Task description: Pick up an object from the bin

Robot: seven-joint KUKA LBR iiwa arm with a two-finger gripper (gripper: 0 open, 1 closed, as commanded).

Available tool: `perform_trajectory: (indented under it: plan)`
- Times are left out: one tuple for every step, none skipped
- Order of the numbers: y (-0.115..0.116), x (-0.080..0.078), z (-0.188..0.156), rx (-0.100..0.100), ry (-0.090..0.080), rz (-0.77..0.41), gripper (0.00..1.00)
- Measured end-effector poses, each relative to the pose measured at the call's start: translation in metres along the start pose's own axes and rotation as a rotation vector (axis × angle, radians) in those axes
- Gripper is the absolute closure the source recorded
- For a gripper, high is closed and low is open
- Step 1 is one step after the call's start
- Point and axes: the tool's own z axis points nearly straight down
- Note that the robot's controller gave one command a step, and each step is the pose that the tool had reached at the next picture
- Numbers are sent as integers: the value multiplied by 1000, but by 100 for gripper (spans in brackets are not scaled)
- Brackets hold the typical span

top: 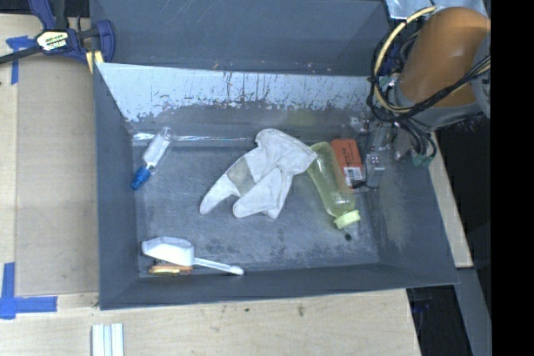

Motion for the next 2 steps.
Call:
perform_trajectory:
  plan:
    - [23, 7, 48, 5, -5, 1, 0]
    - [41, 4, 69, 0, 4, -31, 0]
